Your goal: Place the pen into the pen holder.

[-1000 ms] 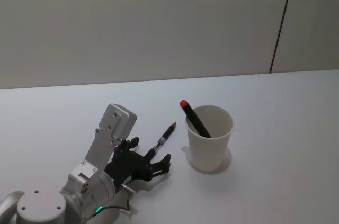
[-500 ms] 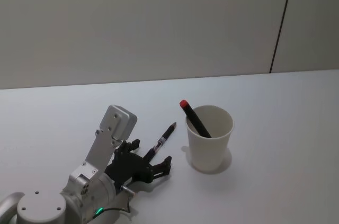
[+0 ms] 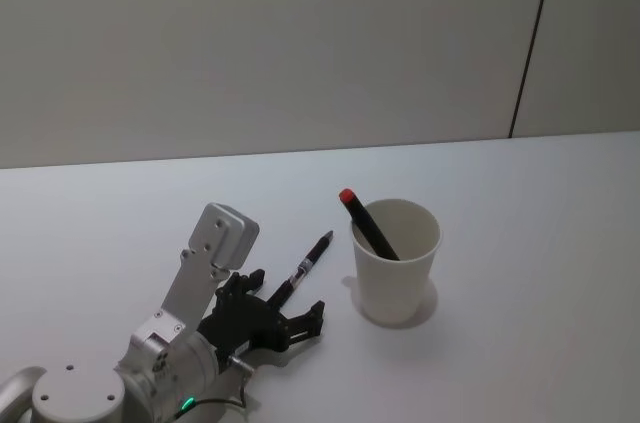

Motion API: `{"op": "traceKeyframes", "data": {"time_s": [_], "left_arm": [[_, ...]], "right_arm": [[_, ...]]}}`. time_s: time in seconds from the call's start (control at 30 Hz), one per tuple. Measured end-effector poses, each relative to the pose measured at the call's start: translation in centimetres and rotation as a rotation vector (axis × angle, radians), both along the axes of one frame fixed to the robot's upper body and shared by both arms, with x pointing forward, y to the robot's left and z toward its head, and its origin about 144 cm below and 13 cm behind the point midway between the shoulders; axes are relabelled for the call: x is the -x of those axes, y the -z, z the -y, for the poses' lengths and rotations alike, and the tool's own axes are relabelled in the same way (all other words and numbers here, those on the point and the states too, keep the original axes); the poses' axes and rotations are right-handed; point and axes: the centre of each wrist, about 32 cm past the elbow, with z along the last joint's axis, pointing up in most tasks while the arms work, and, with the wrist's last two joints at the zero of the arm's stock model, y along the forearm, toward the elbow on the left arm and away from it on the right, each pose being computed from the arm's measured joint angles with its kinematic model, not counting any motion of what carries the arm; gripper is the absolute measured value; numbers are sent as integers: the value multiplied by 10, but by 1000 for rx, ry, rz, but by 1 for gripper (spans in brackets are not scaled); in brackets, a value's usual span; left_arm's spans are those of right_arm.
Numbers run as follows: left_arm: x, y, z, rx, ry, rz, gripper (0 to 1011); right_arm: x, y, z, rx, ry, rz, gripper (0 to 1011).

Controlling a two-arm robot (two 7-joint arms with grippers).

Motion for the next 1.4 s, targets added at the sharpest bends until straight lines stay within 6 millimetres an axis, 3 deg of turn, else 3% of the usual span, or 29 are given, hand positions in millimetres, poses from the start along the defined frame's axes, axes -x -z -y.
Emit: {"op": "traceKeyframes", "data": {"time_s": [0.17,0.37,1.13,1.4], "left_arm": [[0,0,0,0,0,-2,994],[1,0,0,0,0,-3,864],[1,1,0,-1,0,-6,179],[1,1,0,-1,0,-6,169]], "right_arm": [[0,0,0,0,0,0,1002],[0,0,0,0,0,0,1002],[0,0,0,0,0,0,1001],[0,0,0,0,0,0,1001]]}}
